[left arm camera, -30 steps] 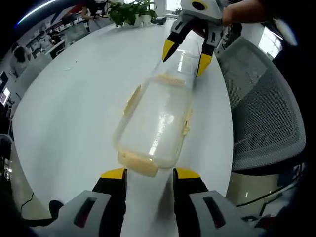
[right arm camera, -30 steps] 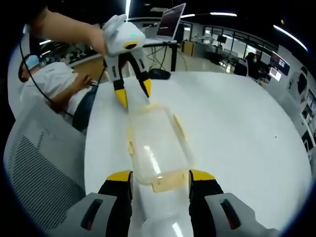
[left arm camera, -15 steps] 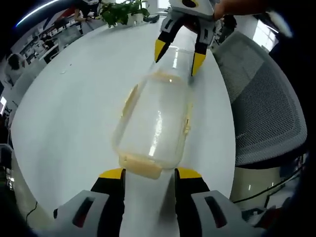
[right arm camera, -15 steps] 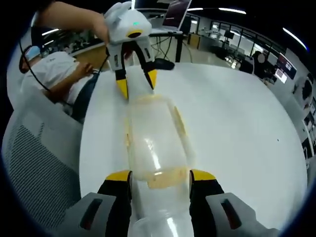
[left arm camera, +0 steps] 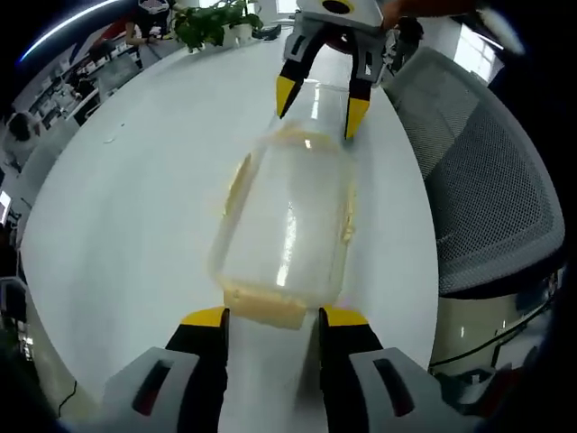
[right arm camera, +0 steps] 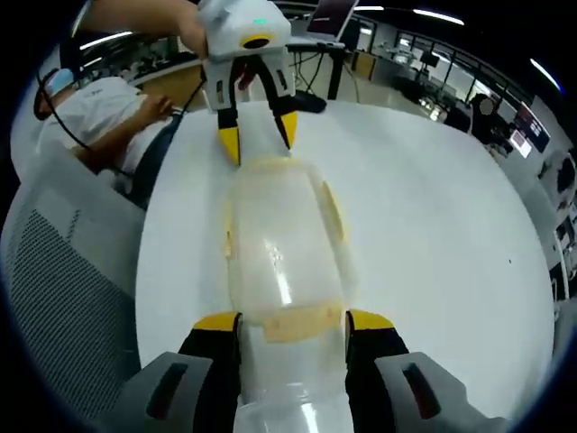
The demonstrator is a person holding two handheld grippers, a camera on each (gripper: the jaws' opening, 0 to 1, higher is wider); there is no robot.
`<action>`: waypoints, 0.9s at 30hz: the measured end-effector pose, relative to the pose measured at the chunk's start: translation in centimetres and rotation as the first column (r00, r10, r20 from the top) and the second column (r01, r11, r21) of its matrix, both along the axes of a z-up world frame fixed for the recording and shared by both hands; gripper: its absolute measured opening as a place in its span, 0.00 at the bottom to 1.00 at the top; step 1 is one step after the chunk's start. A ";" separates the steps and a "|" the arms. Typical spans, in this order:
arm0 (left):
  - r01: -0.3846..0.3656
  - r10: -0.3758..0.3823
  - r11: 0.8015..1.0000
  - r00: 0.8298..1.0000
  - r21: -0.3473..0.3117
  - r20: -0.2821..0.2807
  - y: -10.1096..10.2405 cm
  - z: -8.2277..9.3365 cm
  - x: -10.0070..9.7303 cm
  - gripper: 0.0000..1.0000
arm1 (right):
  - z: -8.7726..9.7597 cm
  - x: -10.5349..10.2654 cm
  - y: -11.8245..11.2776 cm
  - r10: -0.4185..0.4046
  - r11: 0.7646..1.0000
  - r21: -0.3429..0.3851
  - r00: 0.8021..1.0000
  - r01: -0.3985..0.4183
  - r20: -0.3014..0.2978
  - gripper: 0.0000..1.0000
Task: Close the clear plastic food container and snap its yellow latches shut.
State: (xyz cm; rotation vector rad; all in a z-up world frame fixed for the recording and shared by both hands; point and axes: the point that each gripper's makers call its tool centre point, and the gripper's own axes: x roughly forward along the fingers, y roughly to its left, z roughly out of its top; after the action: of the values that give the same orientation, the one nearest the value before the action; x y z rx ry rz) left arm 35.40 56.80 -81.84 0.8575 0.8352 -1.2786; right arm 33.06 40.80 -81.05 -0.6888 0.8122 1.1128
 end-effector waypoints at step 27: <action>0.121 -0.123 0.991 0.992 0.050 0.023 0.0 -1.0 0.8 0.40 | -1.8 0.1 -0.2 0.067 0.991 -0.106 0.994 -0.077 -0.091 0.44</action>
State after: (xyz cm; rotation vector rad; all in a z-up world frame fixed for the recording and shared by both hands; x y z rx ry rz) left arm 36.16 56.81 -82.85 0.9742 0.8058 -1.3555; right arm 33.13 40.60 -82.82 -0.7705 0.9343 1.1764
